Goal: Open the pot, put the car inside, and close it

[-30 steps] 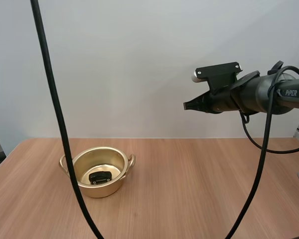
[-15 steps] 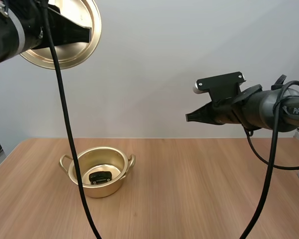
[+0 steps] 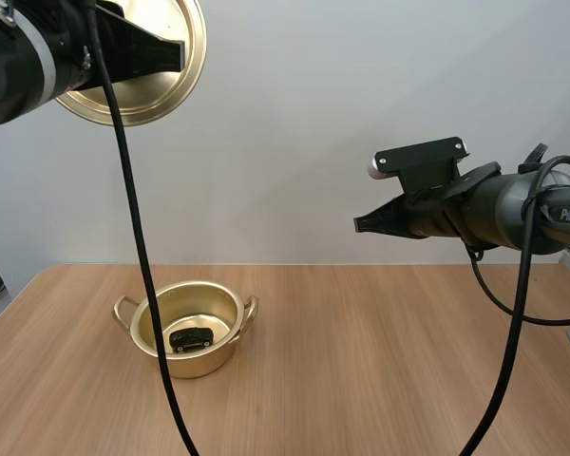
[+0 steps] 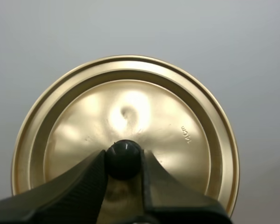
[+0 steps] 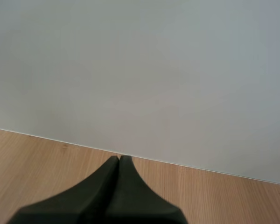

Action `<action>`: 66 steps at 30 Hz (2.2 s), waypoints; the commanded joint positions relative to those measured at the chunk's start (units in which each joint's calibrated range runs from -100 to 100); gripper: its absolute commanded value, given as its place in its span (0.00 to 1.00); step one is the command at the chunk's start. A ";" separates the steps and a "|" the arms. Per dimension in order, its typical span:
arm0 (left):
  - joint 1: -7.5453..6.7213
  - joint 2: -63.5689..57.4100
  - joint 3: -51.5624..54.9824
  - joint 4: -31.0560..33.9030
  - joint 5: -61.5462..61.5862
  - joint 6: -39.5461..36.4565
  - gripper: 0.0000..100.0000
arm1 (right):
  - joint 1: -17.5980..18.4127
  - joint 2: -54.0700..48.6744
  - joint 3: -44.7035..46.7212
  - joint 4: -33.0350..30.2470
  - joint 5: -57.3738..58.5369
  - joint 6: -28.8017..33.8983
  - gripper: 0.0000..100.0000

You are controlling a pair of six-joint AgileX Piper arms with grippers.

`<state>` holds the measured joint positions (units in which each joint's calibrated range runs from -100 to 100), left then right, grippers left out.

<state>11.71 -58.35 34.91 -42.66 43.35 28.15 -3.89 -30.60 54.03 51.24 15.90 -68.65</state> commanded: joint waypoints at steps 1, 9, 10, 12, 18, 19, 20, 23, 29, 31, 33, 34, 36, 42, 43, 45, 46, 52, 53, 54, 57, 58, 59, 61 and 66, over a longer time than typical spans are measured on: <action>0.01 0.00 0.04 -0.38 1.81 0.72 0.00 | -0.03 0.00 0.08 -0.02 -0.04 0.03 0.00; 0.01 0.00 0.04 -2.85 1.98 2.90 0.00 | -0.03 0.00 0.08 -0.02 -0.04 0.03 0.00; 0.01 0.00 0.04 -2.95 2.35 2.90 0.00 | -0.03 0.00 0.08 -0.02 -0.04 0.03 0.00; 0.01 0.00 0.04 -2.95 2.56 2.90 0.00 | -0.03 0.00 0.07 -0.12 -0.04 0.03 0.00; 0.01 0.00 0.04 -3.94 3.30 2.90 0.00 | -0.03 0.00 0.07 -0.12 -0.04 0.03 0.00; 0.01 0.00 0.04 -4.22 4.03 2.99 0.00 | -0.03 0.00 0.07 -0.12 -0.04 0.03 0.00; 0.01 0.00 0.04 -4.87 4.79 3.34 0.00 | -0.03 0.00 0.07 -0.12 -0.04 0.03 0.00; 0.01 0.00 0.04 -5.17 6.88 3.97 0.00 | -0.03 0.00 0.07 -0.12 -0.04 0.03 0.00; 0.01 0.00 0.04 -5.17 7.95 4.05 0.00 | -0.03 0.00 0.07 -0.12 -0.04 0.03 0.00; 0.01 0.00 0.04 -5.17 7.95 4.05 0.00 | -0.03 0.00 0.07 -0.12 -0.04 0.03 0.00; 0.01 0.00 0.04 -5.07 7.88 4.05 0.00 | -0.03 0.00 0.07 -0.51 -0.04 0.03 0.00; 0.01 0.00 0.04 -4.96 7.88 4.05 0.00 | -0.03 0.00 0.07 -0.51 -0.04 0.03 0.00; 0.01 0.00 0.04 -4.85 7.88 4.05 0.00 | -0.03 0.00 0.07 -0.51 -0.04 0.03 0.00; 0.01 0.00 0.68 -4.45 7.88 4.05 0.00 | -0.03 0.00 0.07 -0.51 -0.04 0.03 0.00; 0.01 0.00 1.16 -4.36 7.88 4.05 0.00 | -0.03 0.00 0.07 -0.51 -0.04 0.03 0.00; 0.01 0.00 1.95 -4.03 7.88 4.05 0.00 | -0.03 0.00 0.07 -0.51 -0.04 0.03 0.00; 0.01 0.00 4.05 -3.31 8.32 4.05 0.00 | -0.03 0.00 0.07 -0.51 -0.04 0.03 0.00; 0.01 3.14 12.82 0.53 12.42 4.05 0.00 | -0.03 0.00 0.07 -0.49 0.13 0.03 0.00; 0.01 3.91 14.07 1.83 14.00 4.05 0.00 | -0.03 0.00 0.07 -0.79 0.32 0.03 0.00; 0.01 5.11 15.57 3.02 15.70 4.05 0.00 | -0.03 0.00 0.07 -0.94 0.69 0.03 0.00; 0.01 8.69 17.85 4.70 18.56 3.95 0.00 | -0.03 0.00 0.07 -0.94 1.31 0.03 0.00; 0.01 9.75 17.85 5.03 19.93 3.87 0.00 | -0.03 0.00 0.07 -0.94 1.31 0.03 0.00; 0.01 10.72 17.85 5.03 21.52 3.87 0.00 | -0.03 0.00 0.07 -0.94 1.31 0.03 0.00; 0.01 12.22 17.70 5.03 24.65 3.87 0.00 | -0.03 0.00 0.07 -0.94 1.50 0.03 0.00; 0.01 14.42 17.70 8.44 27.70 0.04 0.00 | -0.03 0.00 0.07 -1.69 1.49 0.03 0.00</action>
<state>11.71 -44.08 52.64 -35.14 70.92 29.57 -3.89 -30.60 54.03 49.84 17.27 -68.65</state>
